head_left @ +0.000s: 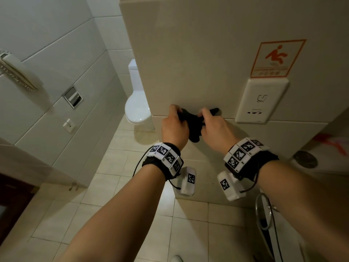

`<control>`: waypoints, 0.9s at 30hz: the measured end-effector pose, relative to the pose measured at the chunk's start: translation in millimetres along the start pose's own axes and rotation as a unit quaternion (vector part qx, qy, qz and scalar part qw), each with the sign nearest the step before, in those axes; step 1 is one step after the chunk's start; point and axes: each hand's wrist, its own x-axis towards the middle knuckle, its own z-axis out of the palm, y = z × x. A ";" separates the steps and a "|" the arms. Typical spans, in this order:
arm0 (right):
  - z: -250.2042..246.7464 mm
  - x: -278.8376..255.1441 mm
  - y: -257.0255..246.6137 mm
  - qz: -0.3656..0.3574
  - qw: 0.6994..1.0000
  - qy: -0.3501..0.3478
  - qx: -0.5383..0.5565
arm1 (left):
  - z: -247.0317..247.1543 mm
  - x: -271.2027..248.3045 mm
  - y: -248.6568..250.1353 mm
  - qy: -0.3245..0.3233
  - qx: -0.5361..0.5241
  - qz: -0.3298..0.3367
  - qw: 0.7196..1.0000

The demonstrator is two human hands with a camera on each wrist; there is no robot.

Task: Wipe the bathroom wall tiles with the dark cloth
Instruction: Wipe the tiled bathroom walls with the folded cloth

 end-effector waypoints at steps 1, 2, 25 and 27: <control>-2.8 -3.7 4.0 0.000 1.000 0.004 -0.007 | 4.4 -1.9 3.1 -0.003 0.005 0.008 1.000; -5.3 -7.5 7.6 0.000 1.000 0.006 -0.017 | 8.6 -4.3 5.8 -0.005 0.006 0.018 1.000; 20.9 11.3 -39.4 -0.016 0.999 -0.032 -0.009 | -23.7 2.3 -25.7 0.029 -0.013 -0.028 0.999; 26.9 20.8 -54.2 -0.012 0.999 -0.045 0.000 | -36.6 10.2 -34.1 0.037 -0.005 -0.047 0.998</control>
